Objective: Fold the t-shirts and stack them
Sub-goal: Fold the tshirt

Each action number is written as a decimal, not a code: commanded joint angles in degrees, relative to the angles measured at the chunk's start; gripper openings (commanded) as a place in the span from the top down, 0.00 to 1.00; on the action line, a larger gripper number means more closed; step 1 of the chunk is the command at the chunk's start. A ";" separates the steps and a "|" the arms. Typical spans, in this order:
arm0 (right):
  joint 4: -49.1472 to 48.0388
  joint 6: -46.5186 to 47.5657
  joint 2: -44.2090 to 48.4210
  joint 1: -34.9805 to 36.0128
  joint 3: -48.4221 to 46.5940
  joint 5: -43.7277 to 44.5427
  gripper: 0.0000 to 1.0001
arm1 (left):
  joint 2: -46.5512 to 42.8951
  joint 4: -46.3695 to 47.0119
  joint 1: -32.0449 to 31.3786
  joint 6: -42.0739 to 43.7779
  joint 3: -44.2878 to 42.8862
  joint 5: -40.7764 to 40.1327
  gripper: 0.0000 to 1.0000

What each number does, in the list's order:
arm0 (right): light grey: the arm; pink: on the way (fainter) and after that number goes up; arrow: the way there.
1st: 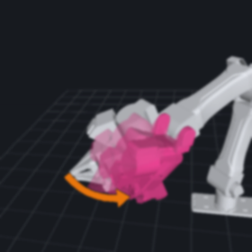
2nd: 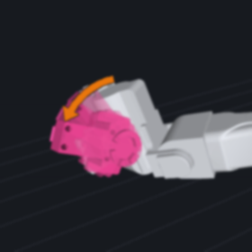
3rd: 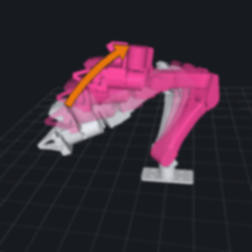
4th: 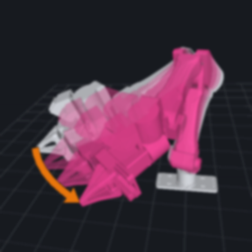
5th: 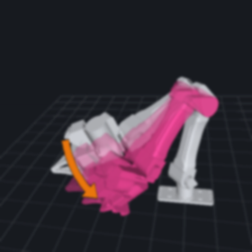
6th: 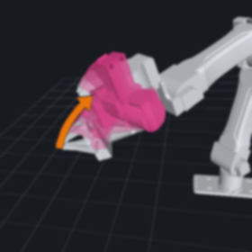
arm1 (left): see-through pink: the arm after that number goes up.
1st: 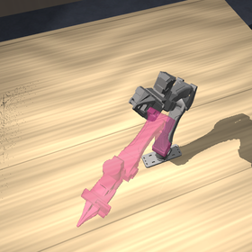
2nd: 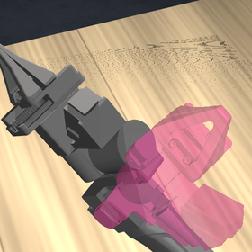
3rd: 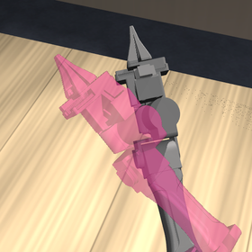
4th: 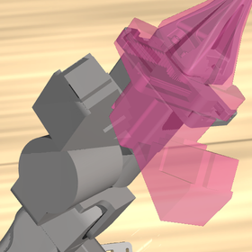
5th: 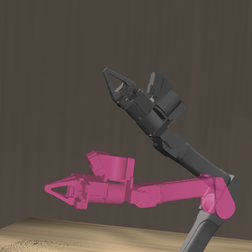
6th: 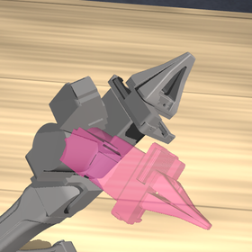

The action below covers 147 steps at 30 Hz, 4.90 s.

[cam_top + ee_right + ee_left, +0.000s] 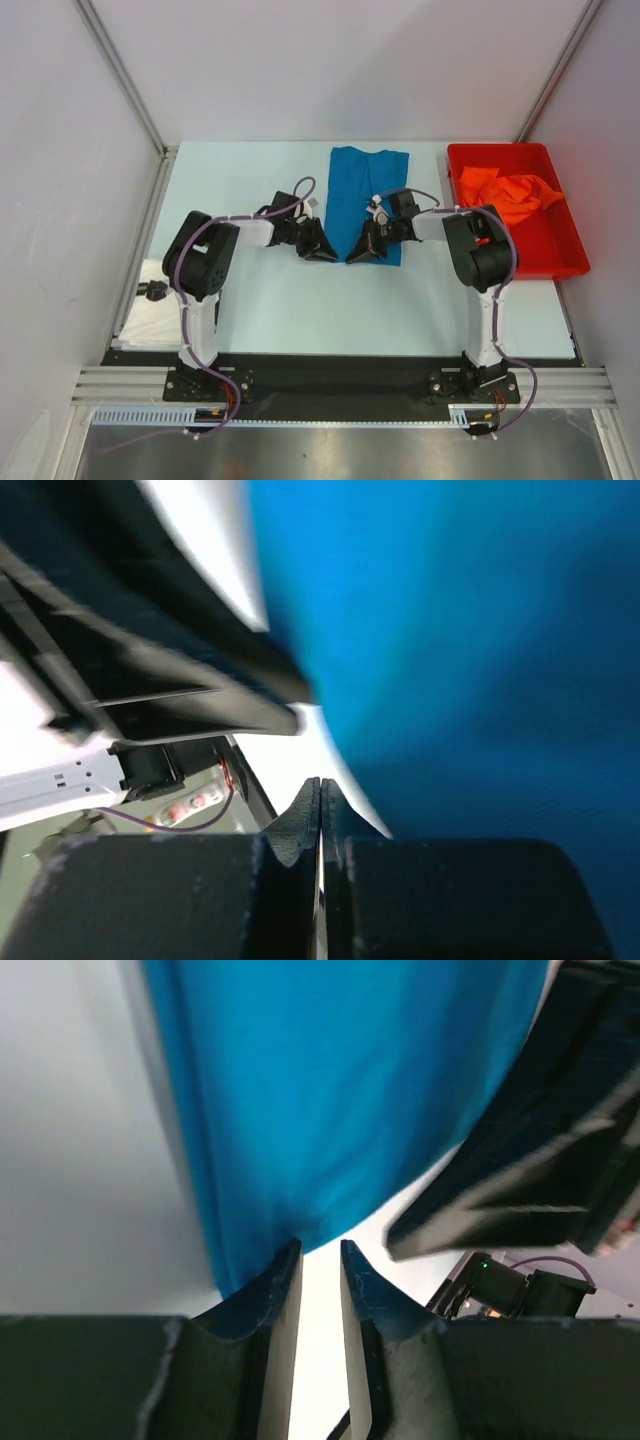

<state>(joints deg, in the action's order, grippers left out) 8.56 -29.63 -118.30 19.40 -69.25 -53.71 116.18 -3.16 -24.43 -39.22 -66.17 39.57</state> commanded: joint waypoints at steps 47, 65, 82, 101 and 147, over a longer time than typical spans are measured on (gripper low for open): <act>-0.11 -8.95 22.16 -15.53 26.19 23.48 0.39 | -2.63 -10.99 1.31 1.52 1.14 -13.73 0.55; -3.46 -13.35 16.70 -15.36 26.45 24.88 0.54 | 1.24 -15.12 1.57 -1.56 0.08 -17.78 0.62; 2.69 -13.97 18.89 -15.71 26.45 30.33 0.57 | 3.61 -15.30 2.01 -1.03 -1.86 -17.95 0.72; 1.73 -17.48 16.09 -15.00 24.96 31.48 0.56 | 3.09 -15.74 1.93 0.29 -2.82 -16.28 0.87; 23.17 -29.61 78.57 11.89 54.49 40.35 1.00 | -55.10 -11.61 -18.29 -19.58 46.49 -27.62 1.00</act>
<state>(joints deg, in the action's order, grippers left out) 26.02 -57.08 -41.15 30.63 -14.72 -17.78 62.11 -11.03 -42.44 -56.07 -19.44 15.88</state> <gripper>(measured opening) 0.017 0.011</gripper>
